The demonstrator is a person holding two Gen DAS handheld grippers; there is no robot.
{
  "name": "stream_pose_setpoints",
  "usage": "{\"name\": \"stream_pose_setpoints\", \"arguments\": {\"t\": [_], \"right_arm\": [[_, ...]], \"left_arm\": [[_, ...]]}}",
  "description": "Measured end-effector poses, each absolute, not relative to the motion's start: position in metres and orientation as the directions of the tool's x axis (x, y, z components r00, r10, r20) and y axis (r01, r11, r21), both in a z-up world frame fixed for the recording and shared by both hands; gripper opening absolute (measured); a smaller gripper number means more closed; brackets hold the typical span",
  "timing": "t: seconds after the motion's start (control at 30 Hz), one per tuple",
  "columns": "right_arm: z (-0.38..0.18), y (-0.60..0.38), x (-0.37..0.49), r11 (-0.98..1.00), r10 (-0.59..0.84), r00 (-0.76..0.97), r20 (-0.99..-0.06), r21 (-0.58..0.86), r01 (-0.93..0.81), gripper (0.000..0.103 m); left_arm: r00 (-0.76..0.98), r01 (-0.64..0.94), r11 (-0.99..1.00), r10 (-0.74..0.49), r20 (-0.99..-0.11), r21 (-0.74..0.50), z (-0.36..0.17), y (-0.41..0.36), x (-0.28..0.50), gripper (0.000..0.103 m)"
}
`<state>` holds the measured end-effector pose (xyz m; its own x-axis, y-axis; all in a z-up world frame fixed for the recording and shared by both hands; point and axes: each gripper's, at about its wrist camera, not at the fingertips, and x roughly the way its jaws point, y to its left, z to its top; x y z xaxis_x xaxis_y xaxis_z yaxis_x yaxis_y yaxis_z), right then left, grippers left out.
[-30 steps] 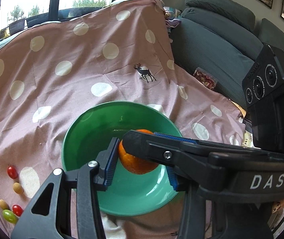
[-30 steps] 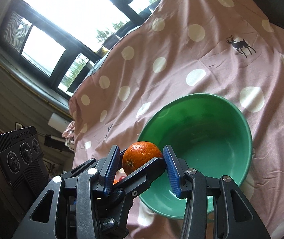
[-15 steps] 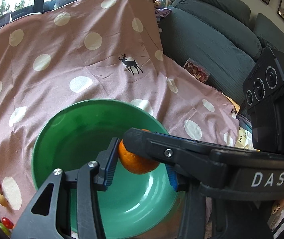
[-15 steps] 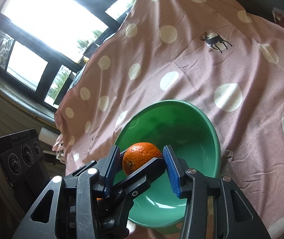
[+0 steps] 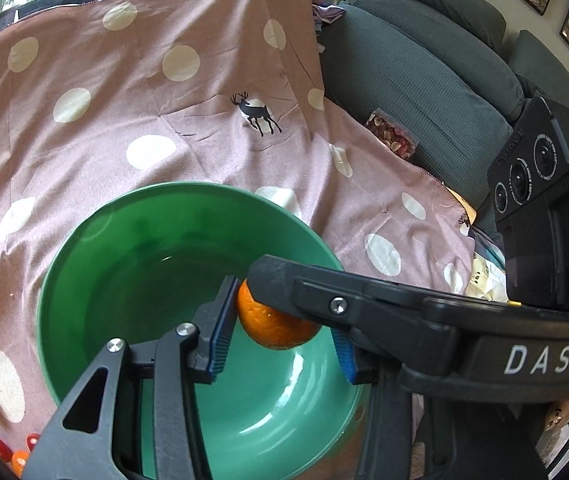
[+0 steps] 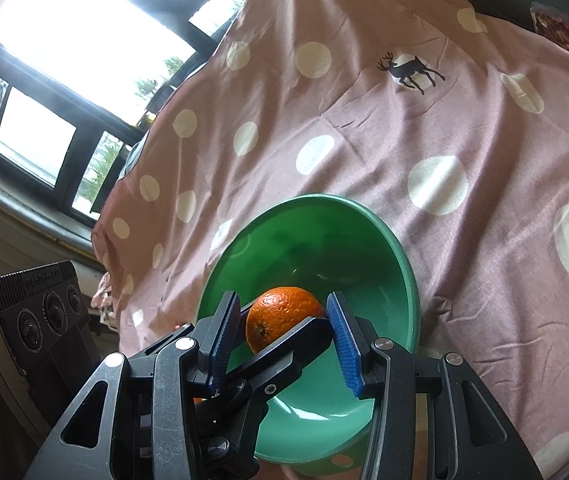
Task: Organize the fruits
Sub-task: 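Lower the mandarin into the green bowl and open the right gripper, then move the right gripper back to the second mandarin and close on it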
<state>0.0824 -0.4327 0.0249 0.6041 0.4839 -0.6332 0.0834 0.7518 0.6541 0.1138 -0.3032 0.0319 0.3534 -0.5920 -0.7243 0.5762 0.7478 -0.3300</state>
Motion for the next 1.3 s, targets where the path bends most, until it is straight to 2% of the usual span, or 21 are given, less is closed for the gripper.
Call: {"name": "stream_pose_setpoints", "arguments": {"t": [0.5,0.7,0.9,1.0,1.07,1.3], "right_arm": [[0.022,-0.428,0.086,0.792,0.437,0.585,-0.683,0.601,0.110,0.048],[0.023,-0.427,0.086,0.793,0.435,0.591,-0.679,0.600,0.105,0.049],[0.038,-0.424,0.079,0.813,0.400,0.640,-0.656,0.577,0.084,0.062],[0.049,-0.418,0.074,0.826,0.389,0.671,-0.631,0.562,0.049,0.072],[0.056,-0.413,0.070,0.833,0.386,0.686,-0.616,0.553,0.027,0.073],[0.070,-0.384,0.065,0.853,0.394,0.694,-0.603,0.520,-0.033,0.073]], "left_arm": [[0.341,0.548,0.754,-0.598,-0.725,-0.363,0.020,-0.300,0.116,0.042],[0.365,0.549,0.757,-0.599,-0.712,-0.355,0.026,-0.293,0.109,0.047],[0.414,0.526,0.778,-0.587,-0.696,-0.344,0.039,-0.271,0.095,0.053],[0.460,0.497,0.806,-0.559,-0.689,-0.322,0.047,-0.253,0.086,0.059],[0.488,0.476,0.821,-0.546,-0.681,-0.316,0.053,-0.238,0.080,0.064],[0.596,0.361,0.880,-0.473,-0.650,-0.309,0.072,-0.173,0.055,0.072]]}}
